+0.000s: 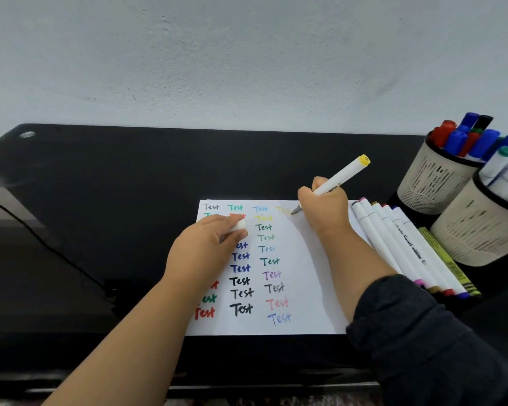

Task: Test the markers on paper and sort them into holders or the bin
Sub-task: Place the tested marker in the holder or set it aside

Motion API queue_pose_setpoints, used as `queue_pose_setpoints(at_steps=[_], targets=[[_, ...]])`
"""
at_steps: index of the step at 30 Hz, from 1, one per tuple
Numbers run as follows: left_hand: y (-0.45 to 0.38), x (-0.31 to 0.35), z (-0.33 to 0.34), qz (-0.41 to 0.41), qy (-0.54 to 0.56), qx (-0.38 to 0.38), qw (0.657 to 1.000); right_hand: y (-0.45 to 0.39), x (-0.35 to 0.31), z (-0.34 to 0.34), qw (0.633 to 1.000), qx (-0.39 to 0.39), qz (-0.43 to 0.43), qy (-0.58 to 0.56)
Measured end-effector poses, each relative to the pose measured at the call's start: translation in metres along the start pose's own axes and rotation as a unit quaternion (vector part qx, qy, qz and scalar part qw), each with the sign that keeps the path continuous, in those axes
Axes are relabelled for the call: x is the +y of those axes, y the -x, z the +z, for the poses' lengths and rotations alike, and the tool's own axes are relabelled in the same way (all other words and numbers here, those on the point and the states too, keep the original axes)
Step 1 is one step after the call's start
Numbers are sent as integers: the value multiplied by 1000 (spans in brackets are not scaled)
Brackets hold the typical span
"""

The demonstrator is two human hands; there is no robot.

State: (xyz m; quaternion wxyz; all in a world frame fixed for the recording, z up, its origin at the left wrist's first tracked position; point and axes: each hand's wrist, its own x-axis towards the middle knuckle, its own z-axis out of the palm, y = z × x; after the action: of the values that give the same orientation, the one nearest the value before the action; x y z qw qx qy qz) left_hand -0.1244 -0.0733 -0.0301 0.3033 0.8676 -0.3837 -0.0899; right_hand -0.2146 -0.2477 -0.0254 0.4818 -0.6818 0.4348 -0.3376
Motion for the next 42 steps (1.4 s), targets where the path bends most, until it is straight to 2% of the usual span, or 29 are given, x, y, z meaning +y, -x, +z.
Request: queue_pose_setpoints(at_steps=[5, 7, 11, 15, 18, 25, 32, 42], targets=[[0, -1, 1, -2, 1, 3, 1000, -6, -1, -5, 992, 63, 50, -102], [0, 0, 1, -6, 2, 3, 1000, -7, -3, -8, 987, 54, 74, -130], [1, 2, 0, -7, -9, 3, 1000, -10, -12, -16, 989, -11, 106, -98], [3, 5, 0, -10, -9, 3, 1000, -9, -10, -29, 992, -52, 85, -77], [3, 6, 0, -14, -5, 3, 1000, -5, -2, -33, 995, -57, 67, -47], [4, 4, 1, -7, 0, 5, 1000, 6, 0, -23, 998, -49, -32, -16], [2, 3, 1, 4, -13, 9, 1000, 11, 1, -24, 998, -49, -44, 16], [1, 2, 2, 4, -20, 3, 1000, 23, -12, -31, 985, -84, -79, 130]])
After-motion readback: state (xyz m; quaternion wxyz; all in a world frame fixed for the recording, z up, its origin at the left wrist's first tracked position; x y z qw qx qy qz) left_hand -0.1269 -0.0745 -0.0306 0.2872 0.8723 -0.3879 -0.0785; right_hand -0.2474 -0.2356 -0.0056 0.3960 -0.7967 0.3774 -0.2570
